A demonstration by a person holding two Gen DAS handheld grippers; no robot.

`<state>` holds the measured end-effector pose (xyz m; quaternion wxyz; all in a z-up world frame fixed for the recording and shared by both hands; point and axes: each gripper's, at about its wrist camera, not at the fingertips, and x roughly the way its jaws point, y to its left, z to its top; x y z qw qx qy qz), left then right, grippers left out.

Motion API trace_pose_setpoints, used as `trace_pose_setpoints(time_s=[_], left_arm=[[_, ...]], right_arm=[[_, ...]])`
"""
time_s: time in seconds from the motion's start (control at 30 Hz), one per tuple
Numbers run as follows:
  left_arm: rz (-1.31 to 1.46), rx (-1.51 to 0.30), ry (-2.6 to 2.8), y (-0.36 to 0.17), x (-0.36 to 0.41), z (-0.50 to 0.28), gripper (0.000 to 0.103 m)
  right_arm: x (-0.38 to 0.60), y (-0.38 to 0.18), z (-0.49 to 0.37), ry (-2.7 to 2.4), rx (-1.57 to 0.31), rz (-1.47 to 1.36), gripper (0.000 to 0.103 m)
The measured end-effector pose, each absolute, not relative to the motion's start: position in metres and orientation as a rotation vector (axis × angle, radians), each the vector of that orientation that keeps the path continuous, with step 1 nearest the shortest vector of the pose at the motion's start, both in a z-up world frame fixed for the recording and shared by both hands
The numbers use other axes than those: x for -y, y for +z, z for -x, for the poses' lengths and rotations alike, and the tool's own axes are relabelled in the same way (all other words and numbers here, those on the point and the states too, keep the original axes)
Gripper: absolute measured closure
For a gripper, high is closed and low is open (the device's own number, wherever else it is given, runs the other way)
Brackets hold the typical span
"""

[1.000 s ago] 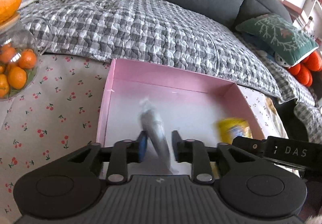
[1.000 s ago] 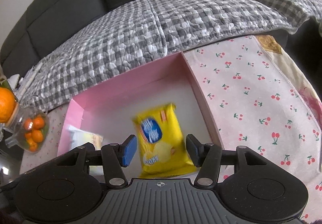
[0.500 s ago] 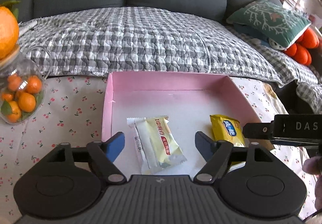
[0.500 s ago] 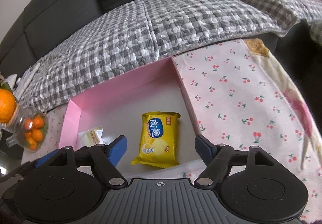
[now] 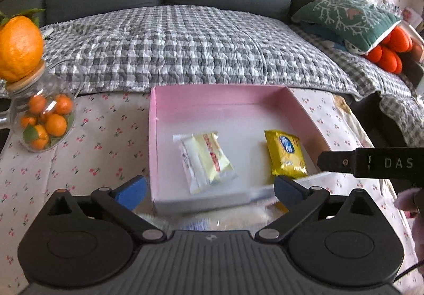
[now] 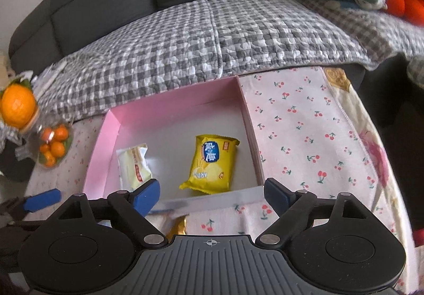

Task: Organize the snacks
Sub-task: 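Grasp the chocolate biscuit pack with left tool while right grasps green wafer pack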

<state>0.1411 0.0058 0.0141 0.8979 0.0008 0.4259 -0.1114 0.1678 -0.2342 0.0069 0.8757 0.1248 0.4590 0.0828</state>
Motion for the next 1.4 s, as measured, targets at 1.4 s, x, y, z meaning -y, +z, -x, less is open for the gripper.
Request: trace_pose_setpoints(time_s=[1.4], left_arm=[[-0.057, -0.942, -0.312, -0.039, -0.093, -0.090, 0.027]], right_arm=[[0.235, -0.041, -0.071, 0.266, -1.182, -0.198, 0.015]])
